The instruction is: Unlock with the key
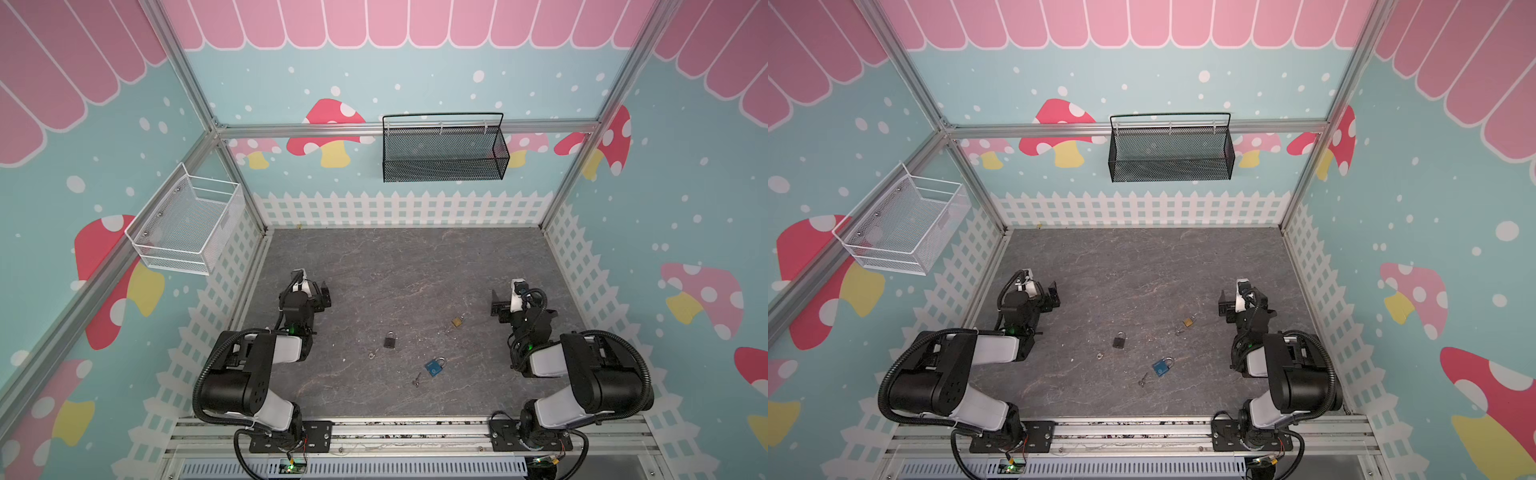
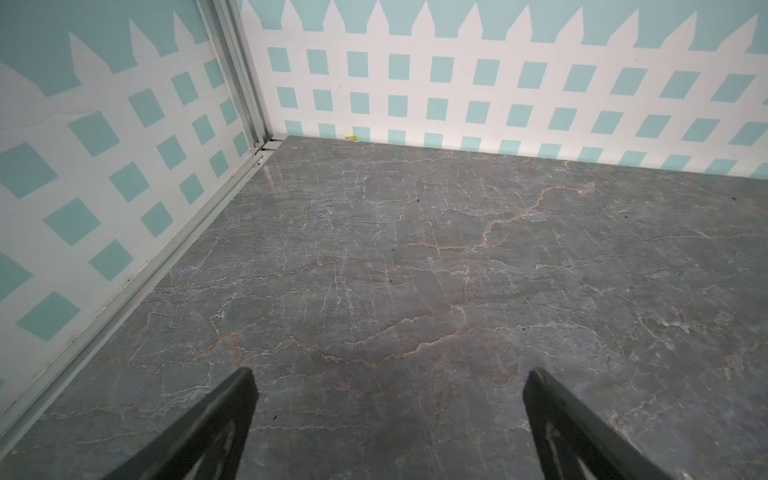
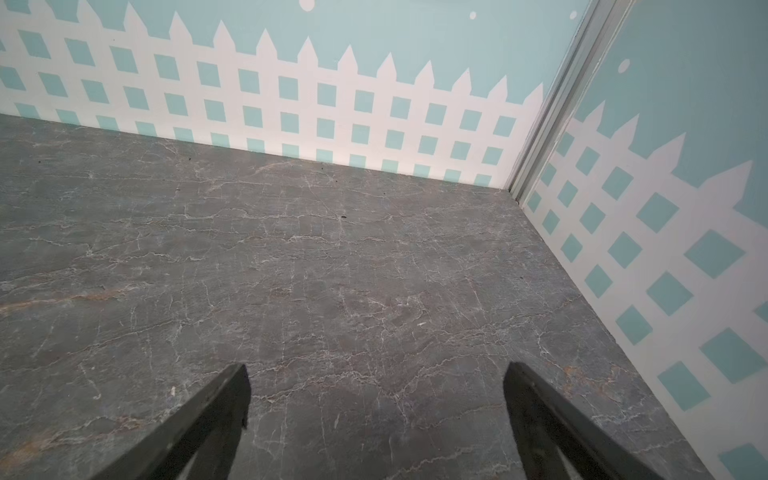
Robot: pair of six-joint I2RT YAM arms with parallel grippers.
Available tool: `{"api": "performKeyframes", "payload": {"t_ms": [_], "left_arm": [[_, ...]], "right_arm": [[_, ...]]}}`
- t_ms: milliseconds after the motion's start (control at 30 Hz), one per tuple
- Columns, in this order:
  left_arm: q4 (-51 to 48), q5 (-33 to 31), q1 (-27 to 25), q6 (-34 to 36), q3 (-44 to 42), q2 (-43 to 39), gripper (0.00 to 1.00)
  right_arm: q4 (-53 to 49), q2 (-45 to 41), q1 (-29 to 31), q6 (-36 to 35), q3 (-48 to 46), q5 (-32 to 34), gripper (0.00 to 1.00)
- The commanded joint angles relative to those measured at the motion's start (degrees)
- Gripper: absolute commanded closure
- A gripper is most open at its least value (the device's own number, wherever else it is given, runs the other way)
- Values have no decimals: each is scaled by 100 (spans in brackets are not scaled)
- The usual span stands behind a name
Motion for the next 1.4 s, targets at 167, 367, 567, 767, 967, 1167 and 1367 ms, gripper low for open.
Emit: {"api": "performKeyframes", "payload": {"t_ms": [167, 367, 567, 767, 967, 1167, 1367], "left_arm": [[99, 114, 38, 62, 90, 10, 0], [100, 114, 37, 59, 88, 10, 0], [100, 112, 39, 57, 87, 10, 0], [101, 112, 37, 57, 88, 10, 0], [112, 113, 39, 62, 79, 6, 0], [113, 120, 46, 66, 79, 2, 0], [165, 79, 37, 43, 13, -95, 0]], "right_arm": [[201, -25, -8, -112, 68, -35, 2], [202, -26, -9, -107, 69, -30, 2], [202, -26, -8, -100, 68, -32, 2], [201, -34, -8, -101, 64, -34, 2], [201, -39, -13, -96, 56, -29, 2], [209, -43, -8, -104, 46, -34, 2], [214, -184, -8, -70, 23, -30, 2]]}}
